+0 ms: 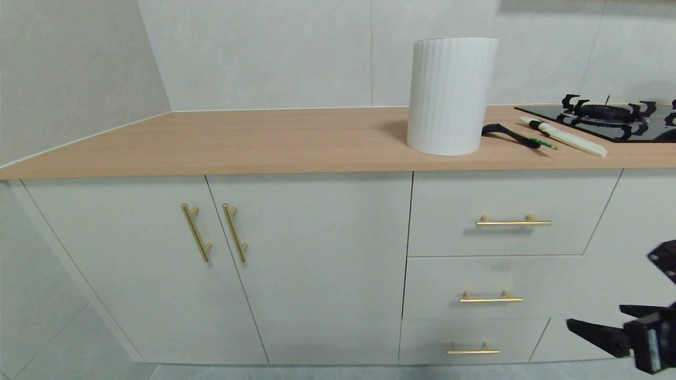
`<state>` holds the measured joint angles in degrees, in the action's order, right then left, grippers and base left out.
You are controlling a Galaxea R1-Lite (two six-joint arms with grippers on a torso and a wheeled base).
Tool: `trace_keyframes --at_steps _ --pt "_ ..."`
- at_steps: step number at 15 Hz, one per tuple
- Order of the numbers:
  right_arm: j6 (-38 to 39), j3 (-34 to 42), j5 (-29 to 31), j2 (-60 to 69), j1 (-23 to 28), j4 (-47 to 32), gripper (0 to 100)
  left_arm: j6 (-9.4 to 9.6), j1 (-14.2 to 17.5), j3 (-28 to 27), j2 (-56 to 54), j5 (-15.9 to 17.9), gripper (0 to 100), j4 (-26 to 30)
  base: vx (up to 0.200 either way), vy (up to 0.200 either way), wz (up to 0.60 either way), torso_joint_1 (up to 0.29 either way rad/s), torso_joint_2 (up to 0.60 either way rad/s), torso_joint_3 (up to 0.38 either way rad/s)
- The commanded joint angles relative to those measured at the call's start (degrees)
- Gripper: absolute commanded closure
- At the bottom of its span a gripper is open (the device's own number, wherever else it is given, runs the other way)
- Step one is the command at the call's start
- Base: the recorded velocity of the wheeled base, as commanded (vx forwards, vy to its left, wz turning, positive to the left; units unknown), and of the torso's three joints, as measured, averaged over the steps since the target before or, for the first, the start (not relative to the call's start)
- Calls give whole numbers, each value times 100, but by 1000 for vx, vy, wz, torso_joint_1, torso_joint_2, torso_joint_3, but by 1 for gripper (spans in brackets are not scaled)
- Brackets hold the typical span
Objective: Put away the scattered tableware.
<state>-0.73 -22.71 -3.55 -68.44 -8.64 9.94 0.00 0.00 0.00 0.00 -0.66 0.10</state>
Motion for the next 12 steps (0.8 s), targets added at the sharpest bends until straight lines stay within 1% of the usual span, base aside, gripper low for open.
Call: trace_keyframes --at_steps 1,2,3,4,5,7,11,12 --pt "-24 -260 30 -2367 -32 1169 0 -9 0 0 0 -4 0 -1 0 0 0 0 0 0" --pt "-24 -313 38 -2692 -32 1415 0 -9 0 0 0 -4 0 -1 0 0 0 0 0 0" --pt "-120 -524 38 -3308 -32 1740 0 0 0 0 0 -4 0 -1 0 0 0 0 0 0" --pt "-155 -603 47 -3501 -32 1801 0 0 0 0 0 -4 0 -1 0 0 0 0 0 0" --pt "-182 -805 135 -4028 -23 2004 0 -9 0 0 0 -4 0 -1 0 0 0 0 0 0" --pt "-155 -867 425 -4696 -15 2487 0 -9 0 0 0 -4 0 -1 0 0 0 0 0 0" --pt "-6 -875 592 -5962 267 4491 0 0 0 0 0 -4 0 -1 0 0 0 0 0 0" --pt "38 -893 645 -6146 293 4781 0 -9 9 0 0 -4 0 -1 0 0 0 0 0 0"
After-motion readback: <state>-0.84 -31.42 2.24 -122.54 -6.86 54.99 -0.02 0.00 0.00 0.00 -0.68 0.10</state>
